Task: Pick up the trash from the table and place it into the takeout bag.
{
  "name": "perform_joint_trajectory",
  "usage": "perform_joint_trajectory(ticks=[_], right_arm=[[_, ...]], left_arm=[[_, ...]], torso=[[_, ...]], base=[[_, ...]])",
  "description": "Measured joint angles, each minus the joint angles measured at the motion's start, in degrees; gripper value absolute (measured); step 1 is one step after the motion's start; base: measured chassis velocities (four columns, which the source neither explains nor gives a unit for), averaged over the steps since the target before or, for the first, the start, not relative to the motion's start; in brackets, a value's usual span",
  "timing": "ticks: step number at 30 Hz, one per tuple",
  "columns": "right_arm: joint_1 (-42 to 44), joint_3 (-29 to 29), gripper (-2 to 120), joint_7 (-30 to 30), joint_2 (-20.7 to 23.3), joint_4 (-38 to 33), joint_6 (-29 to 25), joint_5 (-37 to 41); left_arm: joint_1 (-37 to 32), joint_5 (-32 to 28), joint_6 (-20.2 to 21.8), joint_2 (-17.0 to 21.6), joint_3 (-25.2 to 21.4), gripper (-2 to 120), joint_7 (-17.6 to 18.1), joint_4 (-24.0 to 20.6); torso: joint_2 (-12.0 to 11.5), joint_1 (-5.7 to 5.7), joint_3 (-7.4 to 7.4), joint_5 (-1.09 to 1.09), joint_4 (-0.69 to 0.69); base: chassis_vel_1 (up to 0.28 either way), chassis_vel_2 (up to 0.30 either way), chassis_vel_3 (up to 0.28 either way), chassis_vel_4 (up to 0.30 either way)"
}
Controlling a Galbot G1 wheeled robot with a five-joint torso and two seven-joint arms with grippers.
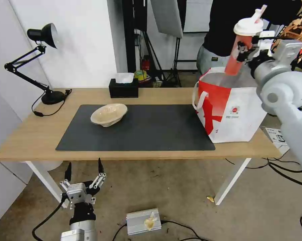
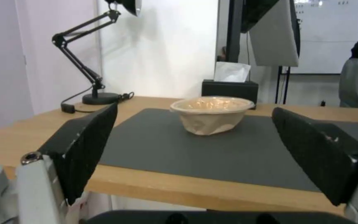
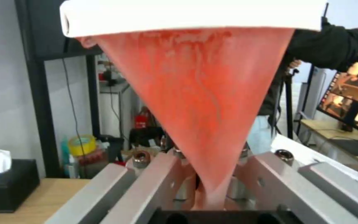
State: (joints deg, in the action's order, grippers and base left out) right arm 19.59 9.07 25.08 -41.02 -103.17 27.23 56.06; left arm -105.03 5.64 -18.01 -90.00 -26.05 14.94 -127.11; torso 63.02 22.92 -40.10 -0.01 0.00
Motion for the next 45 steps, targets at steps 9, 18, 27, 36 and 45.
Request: perform_joint_trajectory(ticks=[9,18,27,36,45], right_arm=[[3.3,1.3,3,-1.2,0.3,1.9,-0.1,-0.9],[5.5,1.5,3,-2.9,-1.3,5.7,-0.7,-3.2],[5.1,-1.0,3,-4.2,-1.5,8.2,1.1,-4.9],[1.5,-5.4,3,-10.5,2.3,9.2,9.6,-6.1],[-8.5,-14.9,2,-20.1,8.7,11.0,12.6,-11.8]], left_arm=[[0.1,0.1,0.0,0.0,0.5,100,0.0,0.5],[0.0,0.1,-0.3,-0.1,0.7,100,0.0,0.9],[-0.1,0.2,-0.5,-0.2,1.0,100,0.0,0.9],[-0.3,0.3,-0.9,-0.1,0.8,100,0.0,0.7],[-0.2,0.3,-1.2,-0.1,1.2,100,0.0,0.6]], torso=[[0.0,0.0,0.0,0.0,0.0],[0.0,0.0,0.0,0.01,0.0],[0.0,0.0,0.0,0.01,0.0],[0.0,0.0,0.0,0.01,0.0],[0.0,0.0,0.0,0.01,0.0]], base=[[0.0,0.0,0.0,0.0],[0.0,0.0,0.0,0.0],[0.0,0.0,0.0,0.0],[0.0,0.0,0.0,0.0],[0.0,0.0,0.0,0.0]])
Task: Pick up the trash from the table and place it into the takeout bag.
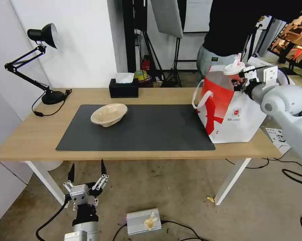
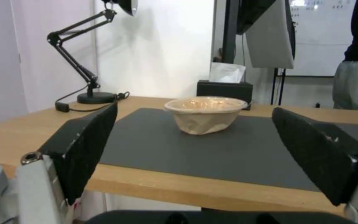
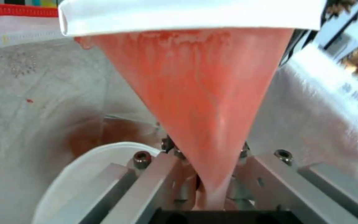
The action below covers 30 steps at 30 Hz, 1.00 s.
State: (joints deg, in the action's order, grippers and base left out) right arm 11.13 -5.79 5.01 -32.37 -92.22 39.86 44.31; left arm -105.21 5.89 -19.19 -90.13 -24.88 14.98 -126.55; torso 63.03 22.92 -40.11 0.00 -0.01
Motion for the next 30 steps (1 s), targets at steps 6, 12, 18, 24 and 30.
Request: perform_joint_trajectory(ticks=[6,12,18,24,30], right_arm=[[-7.4,-7.1,2,-5.5,2.1,1.8,0.1,-5.0],[-10.5,-9.6,2,-6.8,2.1,2.2,0.1,-5.9],[-11.0,-11.0,2,-7.0,1.8,2.8,-0.1,-6.3],[-12.3,-12.4,2,-9.0,1.6,3.8,-0.2,-7.3],[-14.2,-14.6,2,-13.9,1.6,4.9,-0.4,-10.1]], left_arm=[[0.0,0.0,-0.1,0.0,0.3,100,0.0,-0.2],[-0.2,0.0,-0.3,0.0,0.3,100,0.0,-0.4],[-0.3,0.0,-0.5,0.2,0.2,100,0.0,-0.5],[-0.2,-0.2,-0.5,0.3,0.2,100,0.0,-0.5],[-0.1,-0.2,-0.5,0.3,0.2,100,0.0,-0.4]], torso=[[0.0,0.0,0.0,0.0,0.01],[0.0,0.0,0.0,0.0,0.01],[0.0,0.0,0.0,0.0,0.0],[0.0,0.0,0.0,0.0,0.01],[0.0,0.0,0.0,0.0,0.01]], base=[[0.0,0.0,0.0,0.0],[0.0,0.0,0.0,0.0],[0.0,0.0,0.0,0.0],[0.0,0.0,0.0,0.0],[0.0,0.0,0.0,0.0]])
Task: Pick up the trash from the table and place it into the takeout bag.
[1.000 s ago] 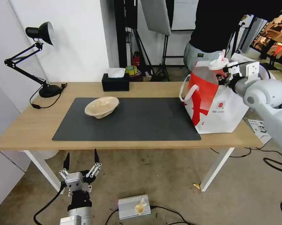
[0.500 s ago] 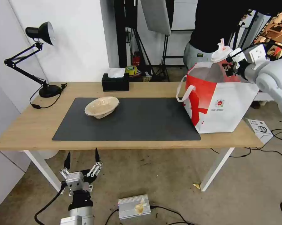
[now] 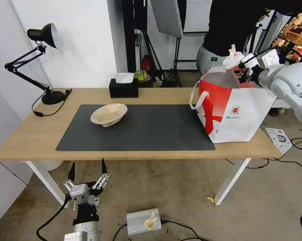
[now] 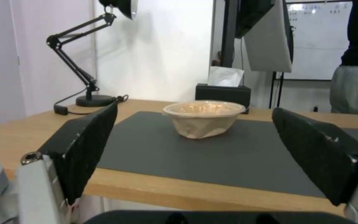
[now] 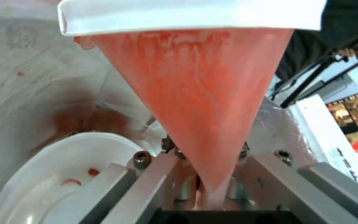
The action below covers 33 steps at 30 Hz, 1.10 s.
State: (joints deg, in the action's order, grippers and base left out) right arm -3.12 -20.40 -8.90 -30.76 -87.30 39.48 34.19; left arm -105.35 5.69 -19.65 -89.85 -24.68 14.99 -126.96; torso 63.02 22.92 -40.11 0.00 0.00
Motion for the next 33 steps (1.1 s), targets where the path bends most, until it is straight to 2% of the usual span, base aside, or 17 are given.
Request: perform_joint_trajectory(ticks=[3,6,14,16,17,19,20,23,27,30,33], right_arm=[[-1.3,-1.5,2,-5.1,0.3,0.5,-0.2,-2.7],[-2.3,-2.4,2,-7.0,0.3,0.8,-0.4,-3.6],[-4.3,-4.4,2,-7.4,0.0,1.5,-1.3,-3.9],[-5.1,-5.2,10,-7.8,0.0,1.6,-1.6,-4.6],[-5.1,-5.2,10,-7.8,0.0,1.6,-1.6,-4.6],[-6.5,-6.4,21,-8.8,0.0,1.9,-1.7,-5.6],[-6.5,-6.4,21,-8.8,0.0,1.9,-1.7,-5.6],[-9.3,-9.1,37,-9.8,-0.1,2.4,-1.7,-6.5],[-10.6,-10.5,47,-9.9,-0.3,2.8,-1.8,-6.6],[-12.0,-12.1,62,-9.7,-0.7,3.6,-2.1,-6.6],[-12.5,-12.8,70,-9.7,-1.0,3.7,-2.1,-6.6]], left_arm=[[0.0,0.0,0.0,0.0,0.0,100,0.0,0.2],[0.1,0.0,-0.1,0.0,0.1,100,0.0,0.3],[0.3,0.0,-0.1,0.0,0.1,100,0.0,0.6],[0.4,0.0,-0.1,0.1,0.1,100,0.0,0.7],[0.4,0.0,-0.1,0.1,0.1,100,0.0,0.7],[0.5,-0.1,-0.1,0.1,0.1,100,0.0,0.7],[0.5,-0.1,-0.1,0.1,0.1,100,0.0,0.7],[0.6,-0.1,-0.1,0.2,0.1,100,0.0,0.8],[0.6,-0.2,-0.1,0.2,0.1,100,0.0,0.8],[0.6,-0.2,-0.2,0.1,-0.1,100,0.1,0.8],[0.5,-0.4,-0.2,0.2,-0.2,100,0.1,0.8]], torso=[[0.0,0.0,0.0,0.0,0.0],[0.0,0.0,0.0,0.0,0.0],[0.0,0.0,0.0,0.0,0.0],[0.0,0.0,0.0,0.0,0.0],[0.0,0.0,0.0,0.0,0.0],[0.0,0.0,0.0,0.0,0.0],[0.0,0.0,0.0,0.0,0.0],[0.0,0.0,0.0,0.0,0.0],[0.0,0.0,0.0,0.0,0.0],[0.0,0.0,0.0,0.0,0.0],[0.0,0.0,0.0,0.0,0.0]], base=[[0.0,0.0,0.0,0.0],[0.0,0.0,0.0,0.0],[0.0,0.0,0.0,0.0],[0.0,0.0,0.0,0.0],[0.0,0.0,0.0,0.0],[0.0,0.0,0.0,0.0],[0.0,0.0,0.0,0.0],[0.0,0.0,0.0,0.0],[0.0,0.0,0.0,0.0],[0.0,0.0,0.0,0.0],[0.0,0.0,0.0,0.0]])
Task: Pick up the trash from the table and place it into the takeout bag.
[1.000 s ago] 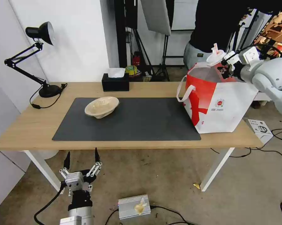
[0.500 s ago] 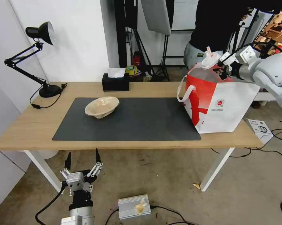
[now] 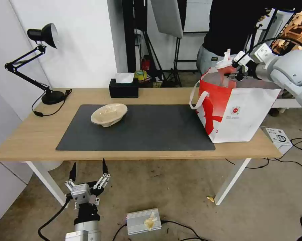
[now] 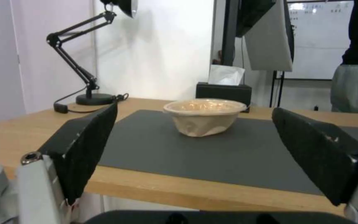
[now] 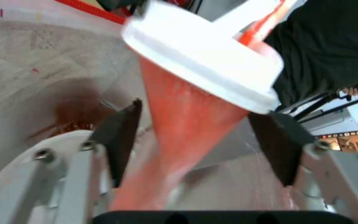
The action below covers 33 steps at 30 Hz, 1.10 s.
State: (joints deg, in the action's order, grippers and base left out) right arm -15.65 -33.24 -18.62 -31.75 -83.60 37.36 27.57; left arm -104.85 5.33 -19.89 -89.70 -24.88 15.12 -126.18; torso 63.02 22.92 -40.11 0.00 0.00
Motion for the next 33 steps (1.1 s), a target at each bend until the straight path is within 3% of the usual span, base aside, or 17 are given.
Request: perform_joint_trajectory(ticks=[8,33], right_arm=[[-1.8,-2.3,99,-0.2,-0.7,0.7,0.0,-0.4],[-5.3,-5.7,100,-1.8,-2.5,2.1,-0.6,-1.6]], left_arm=[[0.1,-0.4,-0.1,0.2,-0.1,100,0.2,0.0],[0.7,-0.7,0.2,0.3,-0.3,100,0.2,0.2]], torso=[[0.0,0.0,0.0,0.0,0.0],[0.0,0.0,0.0,0.0,0.0]], base=[[0.0,0.0,0.0,0.0],[0.0,0.0,0.0,0.0]])
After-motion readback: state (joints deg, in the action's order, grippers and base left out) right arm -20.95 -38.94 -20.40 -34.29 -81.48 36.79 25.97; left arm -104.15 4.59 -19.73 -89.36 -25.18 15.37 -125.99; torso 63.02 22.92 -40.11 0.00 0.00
